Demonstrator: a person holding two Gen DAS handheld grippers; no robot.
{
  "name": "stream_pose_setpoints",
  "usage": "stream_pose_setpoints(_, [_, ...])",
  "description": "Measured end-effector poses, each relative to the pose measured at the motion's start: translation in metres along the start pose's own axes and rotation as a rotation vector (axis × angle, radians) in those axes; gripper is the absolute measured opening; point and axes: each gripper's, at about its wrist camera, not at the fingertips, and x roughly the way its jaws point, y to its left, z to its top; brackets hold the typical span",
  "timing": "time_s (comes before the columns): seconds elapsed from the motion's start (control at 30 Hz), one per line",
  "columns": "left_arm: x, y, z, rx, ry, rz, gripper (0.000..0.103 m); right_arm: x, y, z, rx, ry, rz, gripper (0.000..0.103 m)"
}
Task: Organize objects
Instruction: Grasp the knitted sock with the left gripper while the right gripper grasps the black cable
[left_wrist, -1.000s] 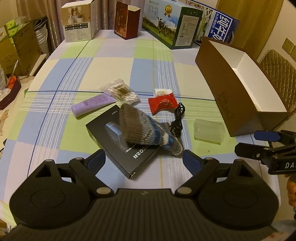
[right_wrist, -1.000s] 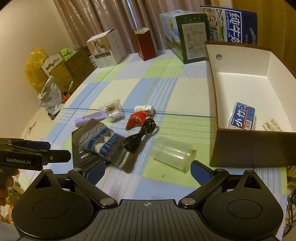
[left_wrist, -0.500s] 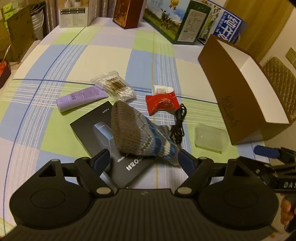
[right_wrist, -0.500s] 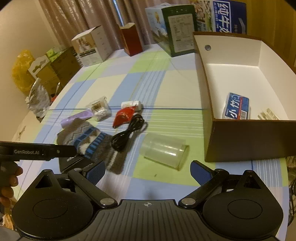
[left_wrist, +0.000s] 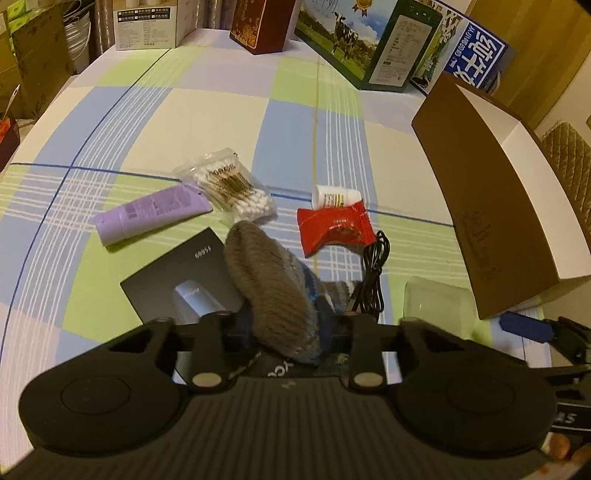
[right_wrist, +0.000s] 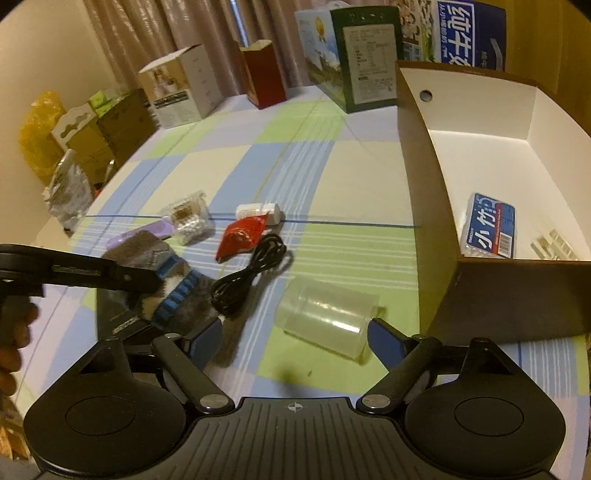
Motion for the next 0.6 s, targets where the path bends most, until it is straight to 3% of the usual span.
stream_pose_setpoints(0.47, [0.005,0.002,0.015,0.066,-0.006,-0.005,0.02,0.041,0.0,0.004,0.126,0.033,-0.127,0.08])
stream_pose_setpoints(0.6, [0.008,0.001,0.019,0.089,-0.011,-0.005,0.019,0.047,0.002,0.002,0.114,0.041,-0.158,0.067])
